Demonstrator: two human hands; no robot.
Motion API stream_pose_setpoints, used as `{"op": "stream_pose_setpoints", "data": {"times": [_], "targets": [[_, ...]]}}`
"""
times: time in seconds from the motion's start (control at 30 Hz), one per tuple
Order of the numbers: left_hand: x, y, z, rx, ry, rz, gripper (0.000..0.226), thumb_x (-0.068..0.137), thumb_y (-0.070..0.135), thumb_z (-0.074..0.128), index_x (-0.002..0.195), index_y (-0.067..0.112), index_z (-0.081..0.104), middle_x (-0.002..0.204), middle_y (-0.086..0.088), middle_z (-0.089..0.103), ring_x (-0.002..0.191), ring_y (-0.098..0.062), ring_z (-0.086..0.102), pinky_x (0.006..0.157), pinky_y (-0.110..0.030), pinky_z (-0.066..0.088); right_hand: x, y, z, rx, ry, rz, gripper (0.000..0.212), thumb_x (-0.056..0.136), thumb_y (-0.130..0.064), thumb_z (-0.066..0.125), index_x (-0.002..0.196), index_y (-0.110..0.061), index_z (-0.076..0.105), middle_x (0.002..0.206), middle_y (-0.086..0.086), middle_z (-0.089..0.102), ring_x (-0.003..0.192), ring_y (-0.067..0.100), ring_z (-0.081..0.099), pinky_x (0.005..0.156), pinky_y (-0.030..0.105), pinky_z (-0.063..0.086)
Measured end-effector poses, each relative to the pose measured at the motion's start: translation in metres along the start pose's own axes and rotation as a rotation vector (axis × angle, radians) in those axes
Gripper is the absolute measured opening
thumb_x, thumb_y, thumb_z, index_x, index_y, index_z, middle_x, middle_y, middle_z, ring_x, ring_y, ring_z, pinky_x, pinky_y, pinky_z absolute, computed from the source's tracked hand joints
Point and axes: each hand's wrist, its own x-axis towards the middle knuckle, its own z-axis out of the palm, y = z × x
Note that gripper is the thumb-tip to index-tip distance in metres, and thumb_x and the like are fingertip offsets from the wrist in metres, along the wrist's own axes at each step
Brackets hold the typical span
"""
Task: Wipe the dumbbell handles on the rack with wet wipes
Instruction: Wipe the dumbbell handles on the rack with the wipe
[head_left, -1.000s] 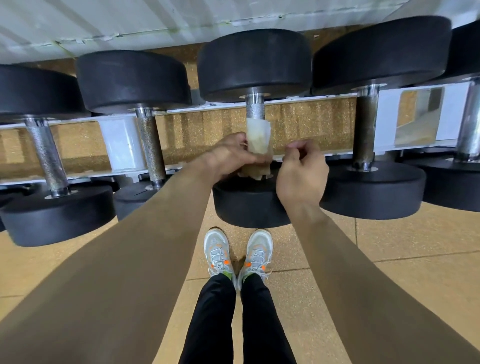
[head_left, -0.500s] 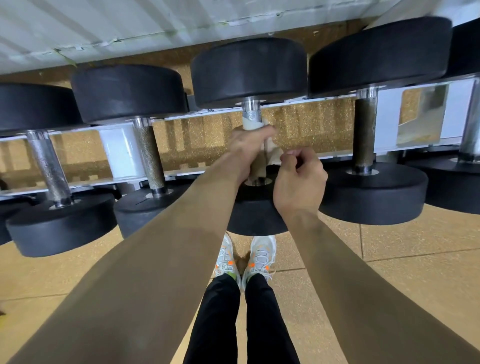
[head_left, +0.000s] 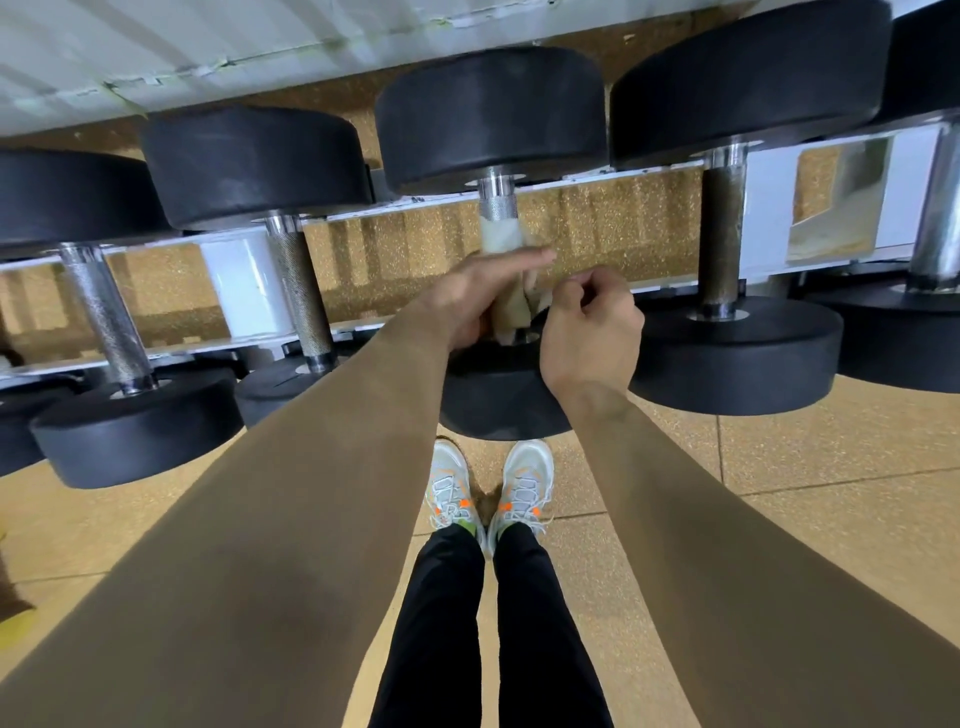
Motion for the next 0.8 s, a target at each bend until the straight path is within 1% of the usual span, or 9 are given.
{"op": "stream_pose_setpoints", "data": {"times": [0.07,0.17,0.27,0.37,0.5,0.57,0.67,0.73,0.8], "targets": [[-0.004,-0.003,0.0,0.103,-0.003,-0.005,0.026,0.083,0.035,0.08,0.09,0.013,0.068,0.075,-0.004,0.067,0.069,-0.021,0.061,0.063,-0.032,0.046,0.0,-0.002,-0.001,-0.013,-0.008,0.003,0.015,0.092,-0.028,0.046,0.079,-0.026,0.054,0.082,0.004,0.068,0.082,0.031,0.064,0.077,0.047,0.055],[-0.011,0.001,0.008,0.151,0.105,-0.03,0.023,0.085,0.029,0.08,0.09,0.01,0.068,0.076,-0.006,0.069,0.07,-0.021,0.063,0.064,-0.032,0.051,-0.001,-0.003,-0.002,-0.031,-0.015,0.01,0.018,0.093,-0.024,0.047,0.077,-0.03,0.05,0.082,0.002,0.066,0.083,0.031,0.063,0.077,0.045,0.054],[-0.019,0.004,0.024,0.354,0.242,-0.067,0.03,0.1,0.03,0.061,0.117,0.005,0.059,0.095,-0.008,0.068,0.078,-0.018,0.064,0.061,-0.024,0.051,0.0,-0.004,-0.003,-0.031,-0.017,0.016,0.016,0.093,-0.022,0.047,0.08,-0.027,0.055,0.081,0.002,0.066,0.083,0.03,0.062,0.077,0.042,0.054],[-0.031,0.002,0.036,0.615,0.31,-0.042,0.039,0.105,0.02,0.045,0.136,-0.003,0.043,0.115,-0.015,0.062,0.09,-0.02,0.053,0.062,-0.024,0.039,0.0,-0.004,-0.002,-0.027,-0.022,0.019,0.017,0.091,-0.024,0.046,0.08,-0.024,0.058,0.083,0.004,0.068,0.083,0.03,0.061,0.076,0.043,0.053],[-0.054,0.003,0.037,0.805,0.229,-0.004,0.027,0.106,0.027,0.04,0.099,0.006,0.057,0.09,-0.011,0.059,0.089,-0.028,0.055,0.06,-0.031,0.037,0.0,-0.004,-0.002,0.003,-0.026,0.005,0.029,0.082,-0.031,0.036,0.081,-0.017,0.063,0.086,0.008,0.07,0.083,0.033,0.061,0.073,0.042,0.051],[-0.065,0.005,0.03,0.733,0.236,0.043,0.038,0.106,0.036,0.04,0.102,0.004,0.061,0.099,-0.015,0.064,0.095,-0.032,0.06,0.071,-0.038,0.044,0.0,-0.004,-0.001,0.008,-0.029,0.016,0.034,0.082,-0.031,0.036,0.084,-0.014,0.066,0.087,0.008,0.071,0.085,0.033,0.061,0.076,0.043,0.051],[-0.068,0.002,0.016,0.338,0.36,0.005,0.059,0.103,0.058,0.033,0.096,0.008,0.064,0.097,-0.012,0.07,0.092,-0.028,0.066,0.093,-0.04,0.051,0.001,-0.002,-0.001,0.02,-0.037,0.032,0.034,0.083,-0.031,0.036,0.085,-0.016,0.067,0.084,0.008,0.07,0.084,0.033,0.061,0.076,0.044,0.052],[-0.062,-0.005,0.006,0.101,0.509,-0.043,0.057,0.1,0.065,0.034,0.088,0.018,0.065,0.094,-0.013,0.073,0.094,-0.031,0.07,0.097,-0.046,0.053,0.001,-0.001,-0.001,0.027,-0.043,0.029,0.033,0.083,-0.03,0.036,0.083,-0.016,0.067,0.08,0.008,0.069,0.081,0.032,0.06,0.074,0.043,0.051],[-0.054,-0.012,0.001,0.074,0.565,-0.032,0.041,0.102,0.052,0.047,0.088,0.018,0.066,0.095,-0.016,0.074,0.095,-0.034,0.072,0.095,-0.048,0.056,0.001,0.0,-0.002,0.03,-0.043,0.023,0.034,0.083,-0.029,0.036,0.083,-0.015,0.067,0.08,0.007,0.069,0.081,0.03,0.06,0.073,0.041,0.05]]}}
